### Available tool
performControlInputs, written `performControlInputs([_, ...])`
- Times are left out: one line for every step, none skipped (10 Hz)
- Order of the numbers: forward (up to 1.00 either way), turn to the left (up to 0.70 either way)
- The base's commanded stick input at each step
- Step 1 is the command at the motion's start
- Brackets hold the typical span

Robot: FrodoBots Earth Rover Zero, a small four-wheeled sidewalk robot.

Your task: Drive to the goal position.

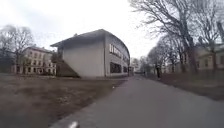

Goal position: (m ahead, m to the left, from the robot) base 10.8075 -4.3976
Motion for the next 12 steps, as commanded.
performControlInputs([1.00, -0.40])
performControlInputs([1.00, -0.40])
performControlInputs([1.00, -0.40])
performControlInputs([1.00, -0.40])
performControlInputs([1.00, -0.07])
performControlInputs([1.00, 0.00])
performControlInputs([1.00, 0.00])
performControlInputs([1.00, 0.00])
performControlInputs([1.00, 0.00])
performControlInputs([1.00, 0.00])
performControlInputs([1.00, 0.00])
performControlInputs([1.00, 0.00])
